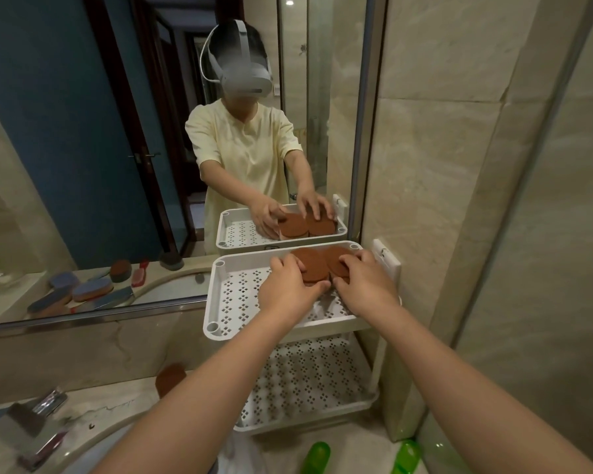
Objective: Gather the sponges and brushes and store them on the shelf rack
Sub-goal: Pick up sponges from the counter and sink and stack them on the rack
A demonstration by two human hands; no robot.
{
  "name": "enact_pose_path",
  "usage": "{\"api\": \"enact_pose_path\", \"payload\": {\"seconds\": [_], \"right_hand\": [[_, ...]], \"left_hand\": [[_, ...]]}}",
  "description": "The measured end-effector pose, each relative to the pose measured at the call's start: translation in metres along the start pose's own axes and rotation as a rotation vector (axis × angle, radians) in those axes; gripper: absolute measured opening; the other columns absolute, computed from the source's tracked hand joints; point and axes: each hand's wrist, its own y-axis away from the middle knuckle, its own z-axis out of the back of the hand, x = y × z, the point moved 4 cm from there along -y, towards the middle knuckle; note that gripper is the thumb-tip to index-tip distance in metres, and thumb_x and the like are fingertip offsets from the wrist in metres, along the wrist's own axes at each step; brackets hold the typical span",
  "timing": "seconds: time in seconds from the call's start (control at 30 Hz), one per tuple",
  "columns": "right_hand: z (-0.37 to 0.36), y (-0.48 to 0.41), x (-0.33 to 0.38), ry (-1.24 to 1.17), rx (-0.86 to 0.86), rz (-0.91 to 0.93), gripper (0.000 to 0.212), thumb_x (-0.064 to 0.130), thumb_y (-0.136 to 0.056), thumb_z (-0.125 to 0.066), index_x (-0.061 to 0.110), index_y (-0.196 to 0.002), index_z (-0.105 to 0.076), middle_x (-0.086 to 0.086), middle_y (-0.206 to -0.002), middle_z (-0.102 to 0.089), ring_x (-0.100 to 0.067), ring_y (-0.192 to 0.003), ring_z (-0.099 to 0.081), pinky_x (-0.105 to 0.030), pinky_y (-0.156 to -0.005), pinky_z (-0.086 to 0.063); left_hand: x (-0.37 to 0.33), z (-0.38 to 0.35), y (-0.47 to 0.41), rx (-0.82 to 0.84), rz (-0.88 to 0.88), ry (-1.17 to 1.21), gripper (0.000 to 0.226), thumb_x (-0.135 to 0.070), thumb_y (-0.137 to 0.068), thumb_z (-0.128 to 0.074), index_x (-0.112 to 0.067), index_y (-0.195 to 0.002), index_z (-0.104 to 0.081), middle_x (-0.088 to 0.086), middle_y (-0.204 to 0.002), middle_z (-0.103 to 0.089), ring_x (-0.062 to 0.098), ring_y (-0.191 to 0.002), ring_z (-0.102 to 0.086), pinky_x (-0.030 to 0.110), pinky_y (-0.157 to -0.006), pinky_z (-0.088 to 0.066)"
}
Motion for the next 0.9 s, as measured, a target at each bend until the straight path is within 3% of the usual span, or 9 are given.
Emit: {"api": "enact_pose_path", "payload": {"seconds": [0.17, 0.27, 0.4, 0.6, 0.73, 0.9], "right_hand": [[0.001, 0.0, 0.0, -0.012, 0.029, 0.008, 0.062, 0.037, -0.085, -0.055, 0.025, -0.144, -0.044, 0.001, -0.148, -0.038, -0.019, -0.137, -0.032, -0.039, -0.108, -0.038], [0.005, 0.002, 0.001, -0.01, -0.033, 0.027, 0.053, 0.025, -0.084, -0.057, 0.024, -0.136, -0.052, 0.002, -0.138, -0.048, -0.02, -0.129, -0.039, -0.038, -0.103, -0.042], [0.008, 0.005, 0.002, 0.022, -0.09, 0.028, 0.038, 0.024, -0.088, -0.057, 0.028, -0.126, -0.061, 0.004, -0.126, -0.053, -0.019, -0.123, -0.04, -0.037, -0.103, -0.04], [0.01, 0.009, 0.002, 0.031, -0.113, 0.012, 0.036, 0.021, -0.091, -0.055, 0.028, -0.125, -0.062, 0.002, -0.125, -0.052, -0.02, -0.124, -0.038, -0.038, -0.106, -0.037], [0.011, 0.01, 0.004, 0.027, -0.093, 0.012, 0.036, 0.024, -0.092, -0.053, 0.029, -0.126, -0.063, 0.001, -0.127, -0.056, -0.022, -0.123, -0.042, -0.041, -0.105, -0.038], [0.014, 0.012, 0.005, -0.015, -0.133, 0.038, 0.032, 0.025, -0.088, -0.052, 0.029, -0.114, -0.069, 0.0, -0.117, -0.059, -0.022, -0.116, -0.045, -0.042, -0.101, -0.04]], "left_hand": [[0.002, -0.005, -0.006, 0.036, 0.007, -0.011, 0.059, -0.068, -0.069, -0.066, -0.027, -0.106, -0.043, -0.004, -0.109, -0.04, 0.02, -0.089, -0.059, 0.032, -0.065, -0.043], [0.002, -0.005, -0.007, 0.037, 0.0, 0.028, 0.061, -0.065, -0.067, -0.07, -0.027, -0.109, -0.046, -0.004, -0.11, -0.039, 0.019, -0.091, -0.058, 0.033, -0.068, -0.046], [0.0, -0.002, -0.005, 0.021, -0.041, 0.049, 0.061, -0.058, -0.066, -0.072, -0.032, -0.117, -0.051, -0.005, -0.111, -0.034, 0.018, -0.094, -0.057, 0.036, -0.077, -0.053], [-0.001, -0.003, -0.004, 0.044, -0.066, 0.036, 0.051, -0.041, -0.075, -0.075, -0.037, -0.121, -0.055, -0.004, -0.116, -0.037, 0.018, -0.094, -0.059, 0.031, -0.07, -0.049], [-0.003, -0.003, -0.003, 0.041, -0.096, 0.038, 0.05, -0.045, -0.076, -0.075, -0.037, -0.123, -0.058, -0.005, -0.119, -0.042, 0.018, -0.099, -0.06, 0.034, -0.08, -0.052], [-0.007, 0.0, 0.0, 0.036, -0.1, 0.07, 0.053, -0.056, -0.073, -0.071, -0.036, -0.121, -0.061, -0.009, -0.12, -0.045, 0.014, -0.097, -0.061, 0.032, -0.077, -0.051]]}}
